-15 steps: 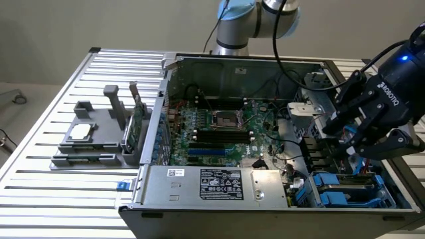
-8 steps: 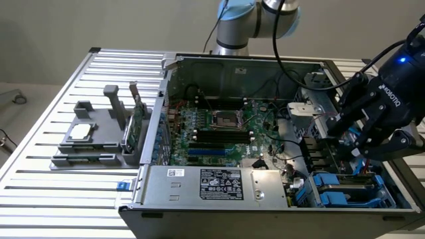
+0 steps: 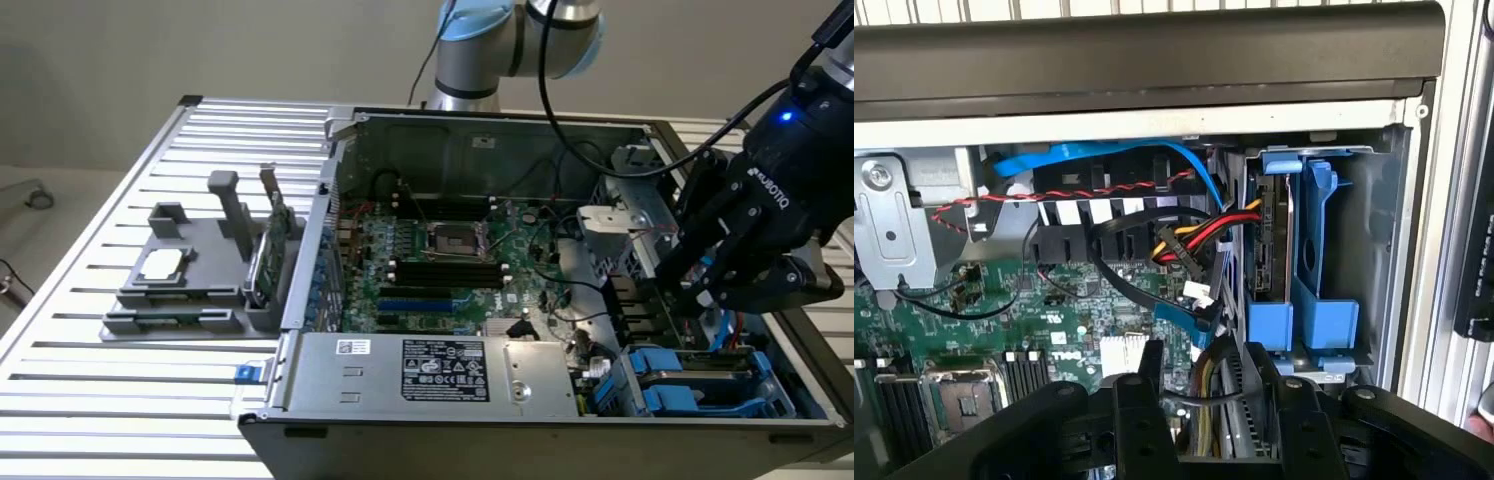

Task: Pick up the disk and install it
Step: 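Insert the second disk wire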

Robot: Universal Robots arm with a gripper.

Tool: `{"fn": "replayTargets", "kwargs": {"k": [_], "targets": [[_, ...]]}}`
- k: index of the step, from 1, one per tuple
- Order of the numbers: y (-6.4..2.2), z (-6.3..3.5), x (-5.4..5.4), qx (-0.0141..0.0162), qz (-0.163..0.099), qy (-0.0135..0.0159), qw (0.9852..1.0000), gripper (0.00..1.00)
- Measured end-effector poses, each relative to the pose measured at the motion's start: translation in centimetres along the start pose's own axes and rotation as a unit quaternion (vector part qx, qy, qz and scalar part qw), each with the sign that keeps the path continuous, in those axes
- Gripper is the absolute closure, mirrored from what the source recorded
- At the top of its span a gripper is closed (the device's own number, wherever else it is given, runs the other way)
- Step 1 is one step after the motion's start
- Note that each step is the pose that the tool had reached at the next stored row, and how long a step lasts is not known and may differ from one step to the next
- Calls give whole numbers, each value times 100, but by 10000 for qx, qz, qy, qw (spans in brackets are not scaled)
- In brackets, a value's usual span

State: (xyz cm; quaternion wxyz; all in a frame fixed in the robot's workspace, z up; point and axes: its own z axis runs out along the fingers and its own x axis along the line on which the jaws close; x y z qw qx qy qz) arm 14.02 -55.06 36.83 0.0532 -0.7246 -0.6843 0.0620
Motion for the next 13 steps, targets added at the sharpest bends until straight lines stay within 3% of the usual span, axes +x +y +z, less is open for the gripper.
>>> {"fn": "replayTargets", "kwargs": {"k": [4, 8, 10, 11, 13], "targets": [[-3, 0, 7, -57, 14, -79, 10000, 55], [-7, 1, 24, -142, 28, -152, 9998, 55], [-11, 1, 32, -174, 33, -187, 9997, 57], [-13, 2, 35, -189, 37, -203, 9996, 65], [-15, 2, 39, -216, 43, -240, 9995, 65]]}}
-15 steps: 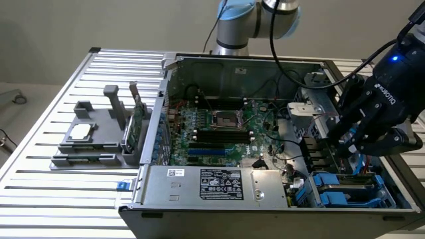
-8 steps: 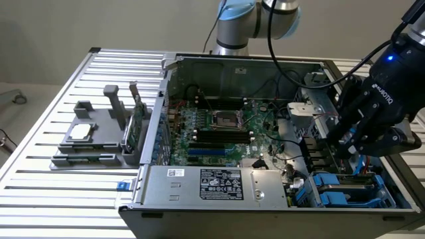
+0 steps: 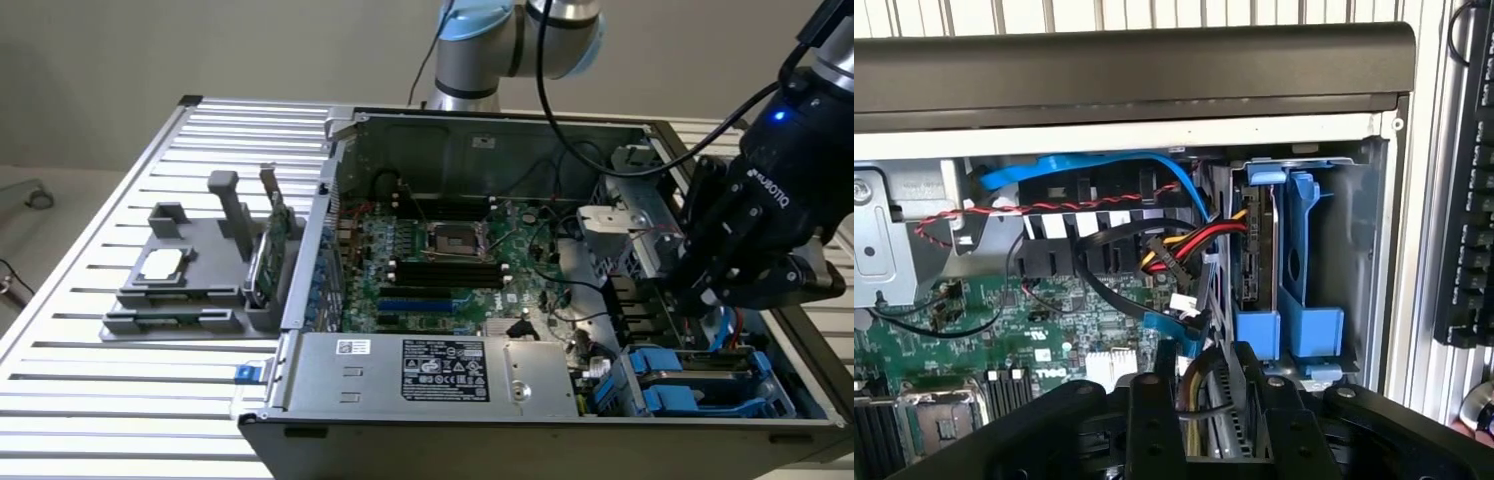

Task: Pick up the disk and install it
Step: 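Insert the second disk wire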

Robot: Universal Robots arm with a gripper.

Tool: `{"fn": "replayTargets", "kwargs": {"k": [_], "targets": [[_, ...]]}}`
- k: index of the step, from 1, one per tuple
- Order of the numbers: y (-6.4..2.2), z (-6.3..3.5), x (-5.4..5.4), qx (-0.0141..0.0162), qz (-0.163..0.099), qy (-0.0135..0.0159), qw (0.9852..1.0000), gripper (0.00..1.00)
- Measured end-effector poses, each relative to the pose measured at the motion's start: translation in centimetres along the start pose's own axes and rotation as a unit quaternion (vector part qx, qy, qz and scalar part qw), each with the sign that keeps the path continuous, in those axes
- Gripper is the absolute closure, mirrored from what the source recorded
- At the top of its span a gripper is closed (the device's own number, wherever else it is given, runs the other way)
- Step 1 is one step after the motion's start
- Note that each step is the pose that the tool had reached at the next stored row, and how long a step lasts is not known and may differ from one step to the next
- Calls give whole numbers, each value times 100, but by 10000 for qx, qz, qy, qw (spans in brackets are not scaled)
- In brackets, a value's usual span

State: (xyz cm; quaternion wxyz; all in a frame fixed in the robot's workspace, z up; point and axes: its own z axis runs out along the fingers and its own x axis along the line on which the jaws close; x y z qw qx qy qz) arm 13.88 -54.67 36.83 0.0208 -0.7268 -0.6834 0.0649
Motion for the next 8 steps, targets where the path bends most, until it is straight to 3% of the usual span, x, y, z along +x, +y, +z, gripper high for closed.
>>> {"fn": "replayTargets", "kwargs": {"k": [4, 8], "targets": [[-11, 0, 10, -63, 13, -67, 10000, 65], [-35, 2, 33, -123, 23, -97, 9999, 67]]}}
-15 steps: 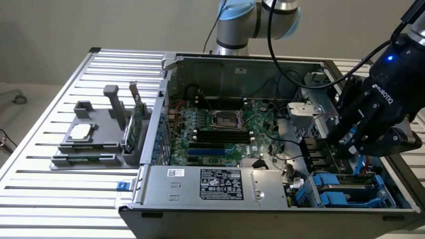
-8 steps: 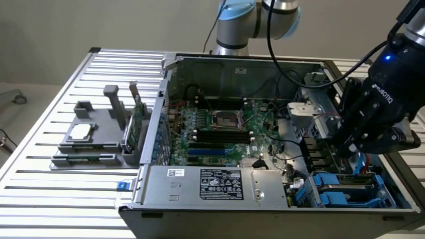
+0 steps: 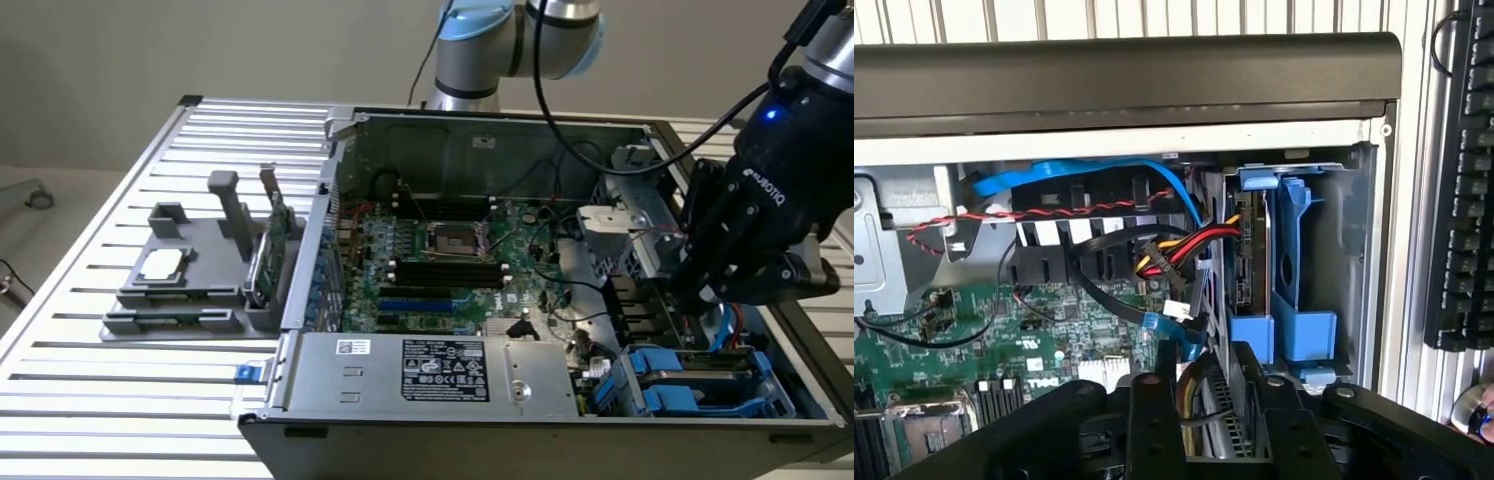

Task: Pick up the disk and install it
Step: 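Insert the second disk wire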

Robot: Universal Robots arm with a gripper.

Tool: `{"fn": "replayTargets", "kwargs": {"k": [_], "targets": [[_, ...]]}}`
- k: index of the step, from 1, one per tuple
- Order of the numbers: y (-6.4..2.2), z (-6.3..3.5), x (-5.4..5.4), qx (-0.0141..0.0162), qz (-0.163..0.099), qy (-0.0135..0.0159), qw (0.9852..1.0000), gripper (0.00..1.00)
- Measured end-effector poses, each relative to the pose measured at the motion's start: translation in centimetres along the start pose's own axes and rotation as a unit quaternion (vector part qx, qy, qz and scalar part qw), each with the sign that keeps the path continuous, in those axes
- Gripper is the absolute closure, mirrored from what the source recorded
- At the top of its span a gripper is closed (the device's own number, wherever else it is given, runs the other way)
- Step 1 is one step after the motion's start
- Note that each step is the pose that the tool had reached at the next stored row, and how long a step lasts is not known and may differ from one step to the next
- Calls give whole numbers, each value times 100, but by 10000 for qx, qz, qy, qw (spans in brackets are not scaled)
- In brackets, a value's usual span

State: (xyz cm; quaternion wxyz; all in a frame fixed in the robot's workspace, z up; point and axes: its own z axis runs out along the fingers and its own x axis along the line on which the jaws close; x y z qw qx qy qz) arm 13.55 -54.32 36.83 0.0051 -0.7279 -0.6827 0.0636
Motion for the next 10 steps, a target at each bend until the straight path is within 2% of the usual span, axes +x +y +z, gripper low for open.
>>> {"fn": "replayTargets", "kwargs": {"k": [1, 2, 5, 10], "targets": [[-6, 0, 6, -11, 2, -8, 10000, 67], [-11, 1, 12, -22, 4, -16, 10000, 74], [-16, 0, 24, -51, 10, -45, 10000, 74], [-18, 0, 36, -128, 21, -78, 9999, 76]]}}
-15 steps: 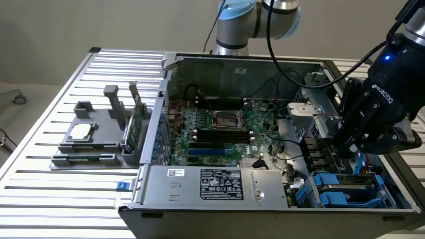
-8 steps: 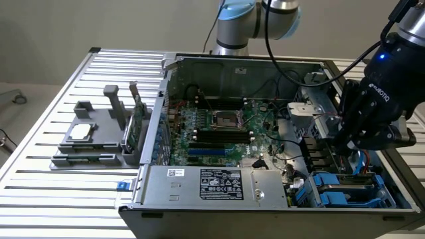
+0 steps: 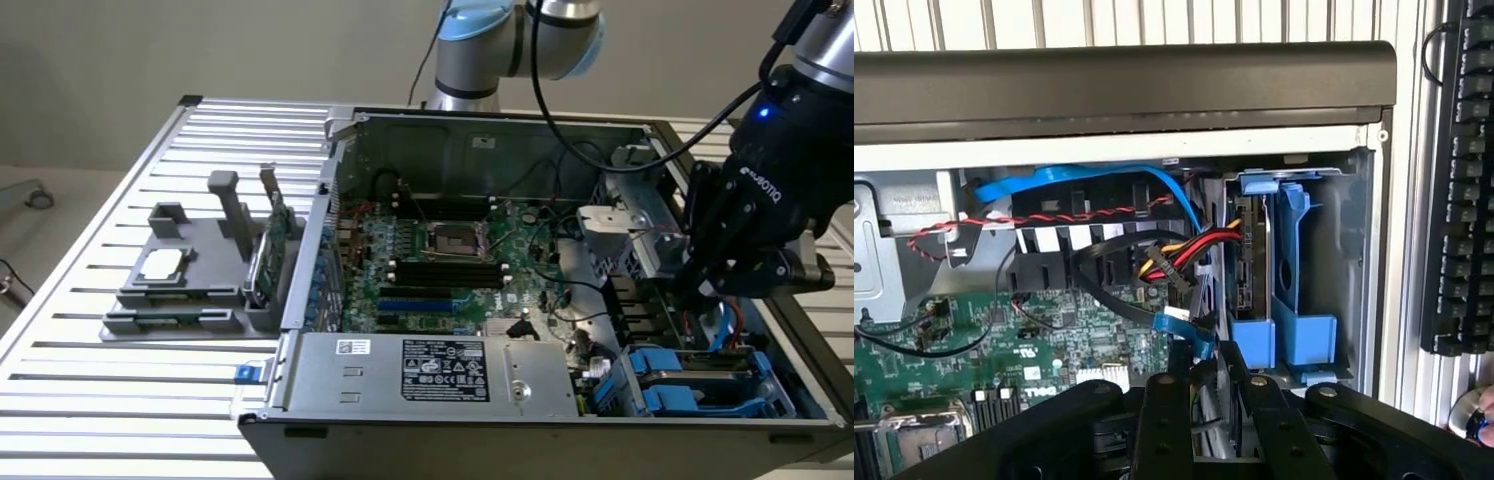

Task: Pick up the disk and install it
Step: 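Insert the second disk wire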

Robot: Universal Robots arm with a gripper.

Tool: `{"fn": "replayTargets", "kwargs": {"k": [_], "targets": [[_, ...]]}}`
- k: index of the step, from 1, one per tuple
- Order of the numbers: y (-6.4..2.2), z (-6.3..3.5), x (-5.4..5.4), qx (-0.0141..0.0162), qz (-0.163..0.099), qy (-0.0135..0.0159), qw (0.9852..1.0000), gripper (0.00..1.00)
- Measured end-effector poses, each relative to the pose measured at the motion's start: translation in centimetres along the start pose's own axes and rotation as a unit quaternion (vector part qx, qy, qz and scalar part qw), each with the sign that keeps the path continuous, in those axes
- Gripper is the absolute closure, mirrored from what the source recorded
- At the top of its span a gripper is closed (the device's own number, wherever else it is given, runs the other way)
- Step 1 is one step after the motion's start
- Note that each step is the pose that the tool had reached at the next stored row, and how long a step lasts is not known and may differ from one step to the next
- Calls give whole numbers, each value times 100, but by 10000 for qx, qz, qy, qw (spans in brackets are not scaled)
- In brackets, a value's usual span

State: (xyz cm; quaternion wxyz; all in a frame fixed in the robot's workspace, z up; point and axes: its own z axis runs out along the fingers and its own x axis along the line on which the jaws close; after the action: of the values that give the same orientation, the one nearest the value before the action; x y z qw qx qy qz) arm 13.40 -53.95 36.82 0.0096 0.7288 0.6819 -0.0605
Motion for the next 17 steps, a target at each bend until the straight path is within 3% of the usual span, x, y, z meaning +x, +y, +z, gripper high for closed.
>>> {"fn": "replayTargets", "kwargs": {"k": [1, 2, 8, 13, 17], "targets": [[0, 0, 2, -14, 2, -6, 10000, 76], [0, 0, 5, -27, 3, -12, 10000, 83], [-1, 0, 16, -80, 11, -50, 10000, 83], [-2, -1, 13, -84, 12, -56, 9999, 84], [3, 18, -55, -75, 11, -41, 10000, 84]]}}
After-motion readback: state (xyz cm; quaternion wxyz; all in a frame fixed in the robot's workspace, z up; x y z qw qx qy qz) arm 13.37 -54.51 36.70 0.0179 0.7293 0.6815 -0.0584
